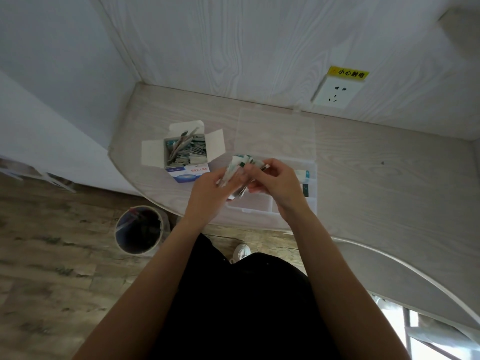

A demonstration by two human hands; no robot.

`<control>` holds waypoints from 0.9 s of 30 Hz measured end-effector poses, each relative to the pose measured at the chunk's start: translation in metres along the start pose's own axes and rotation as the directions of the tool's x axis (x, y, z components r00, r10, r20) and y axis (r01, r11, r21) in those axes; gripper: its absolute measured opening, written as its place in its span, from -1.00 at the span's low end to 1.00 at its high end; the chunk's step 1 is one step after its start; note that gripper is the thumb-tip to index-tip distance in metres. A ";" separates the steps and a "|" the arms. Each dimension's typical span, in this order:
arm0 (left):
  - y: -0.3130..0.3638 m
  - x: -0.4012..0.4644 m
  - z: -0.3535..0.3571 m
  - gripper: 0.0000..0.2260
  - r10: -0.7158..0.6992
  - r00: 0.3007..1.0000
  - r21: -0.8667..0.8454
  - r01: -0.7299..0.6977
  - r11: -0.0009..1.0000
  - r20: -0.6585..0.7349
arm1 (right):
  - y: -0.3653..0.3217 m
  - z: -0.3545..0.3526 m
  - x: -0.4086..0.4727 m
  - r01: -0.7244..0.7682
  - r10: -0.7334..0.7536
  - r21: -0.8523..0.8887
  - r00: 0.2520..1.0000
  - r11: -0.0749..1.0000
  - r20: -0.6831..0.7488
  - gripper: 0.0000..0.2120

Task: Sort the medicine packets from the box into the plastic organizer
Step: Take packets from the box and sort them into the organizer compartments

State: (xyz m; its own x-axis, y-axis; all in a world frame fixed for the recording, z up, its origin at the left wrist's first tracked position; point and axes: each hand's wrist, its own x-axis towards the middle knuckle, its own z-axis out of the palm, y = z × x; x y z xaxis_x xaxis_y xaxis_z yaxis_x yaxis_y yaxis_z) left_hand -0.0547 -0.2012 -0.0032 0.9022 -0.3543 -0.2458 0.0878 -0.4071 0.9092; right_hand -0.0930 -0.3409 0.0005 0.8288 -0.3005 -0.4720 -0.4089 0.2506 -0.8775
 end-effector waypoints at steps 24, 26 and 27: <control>-0.048 -0.002 -0.032 -0.89 -0.224 0.969 -0.260 0.191 0.947 -0.104 | 0.035 -0.026 0.028 0.264 -0.397 -0.659 0.916 0.705 -0.058 -0.91; -0.049 -0.002 -0.028 -0.91 -0.231 0.968 -0.268 0.199 0.943 -0.093 | 0.044 -0.025 0.027 0.299 -0.432 -0.724 0.902 0.621 0.002 -0.92; -0.050 -0.002 -0.027 -0.92 -0.235 0.968 -0.274 0.203 0.940 -0.089 | 0.047 -0.026 0.028 0.300 -0.429 -0.745 0.903 0.595 0.021 -0.93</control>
State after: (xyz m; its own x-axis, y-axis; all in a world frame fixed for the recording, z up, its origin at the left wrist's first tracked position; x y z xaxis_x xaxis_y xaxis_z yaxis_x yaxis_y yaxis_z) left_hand -0.0497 -0.1578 -0.0388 0.8905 -0.1723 -0.4211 0.3809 -0.2238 0.8971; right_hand -0.0989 -0.3611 -0.0566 0.9319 -0.3594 -0.0477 -0.2791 -0.6271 -0.7272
